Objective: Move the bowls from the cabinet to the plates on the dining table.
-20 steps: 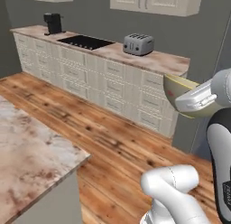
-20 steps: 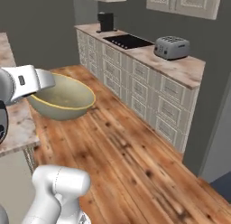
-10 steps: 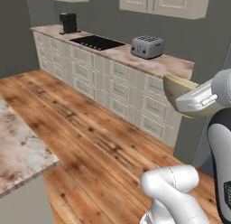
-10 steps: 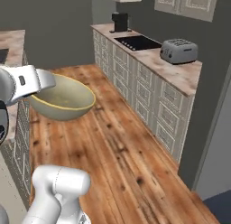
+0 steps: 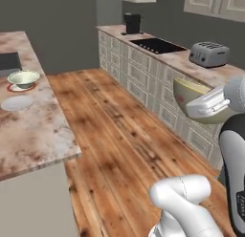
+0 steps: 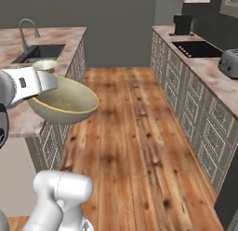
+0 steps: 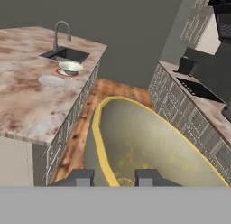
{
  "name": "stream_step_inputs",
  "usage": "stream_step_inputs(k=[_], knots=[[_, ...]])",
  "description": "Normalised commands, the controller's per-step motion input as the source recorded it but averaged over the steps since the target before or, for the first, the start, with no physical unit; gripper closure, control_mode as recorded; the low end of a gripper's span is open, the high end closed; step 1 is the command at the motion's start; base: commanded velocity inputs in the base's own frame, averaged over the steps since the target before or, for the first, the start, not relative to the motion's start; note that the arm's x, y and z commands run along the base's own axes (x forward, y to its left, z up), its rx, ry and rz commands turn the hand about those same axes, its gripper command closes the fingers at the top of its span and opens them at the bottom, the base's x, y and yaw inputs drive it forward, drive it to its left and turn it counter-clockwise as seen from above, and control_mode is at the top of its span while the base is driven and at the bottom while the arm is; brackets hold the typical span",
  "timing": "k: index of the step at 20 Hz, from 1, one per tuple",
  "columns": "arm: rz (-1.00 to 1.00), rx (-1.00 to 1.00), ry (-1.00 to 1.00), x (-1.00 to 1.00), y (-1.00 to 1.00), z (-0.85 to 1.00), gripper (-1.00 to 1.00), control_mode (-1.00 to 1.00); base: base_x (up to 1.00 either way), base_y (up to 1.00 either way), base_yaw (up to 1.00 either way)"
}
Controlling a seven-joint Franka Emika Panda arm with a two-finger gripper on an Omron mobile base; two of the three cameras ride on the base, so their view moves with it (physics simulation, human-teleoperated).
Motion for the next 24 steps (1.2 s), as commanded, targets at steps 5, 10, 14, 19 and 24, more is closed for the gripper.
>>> stream_step_inputs(k=[5, 10, 14, 19, 24], knots=[[0.00, 0.00, 0.00, 0.00, 0.00, 0.00, 1.00, 1.00, 0.23, -0.56, 0.53], [0.00, 0.00, 0.00, 0.00, 0.00, 0.00, 1.00, 1.00, 0.19, -0.75, 0.38], [0.00, 0.00, 0.00, 0.00, 0.00, 0.00, 1.00, 1.00, 0.65, -0.20, 0.59], [0.00, 0.00, 0.00, 0.00, 0.00, 0.00, 1.00, 1.00, 0.96, -0.33, 0.63], [0.00, 0.00, 0.00, 0.00, 0.00, 0.00, 1.00, 1.00, 0.67, -0.61, 0.51]])
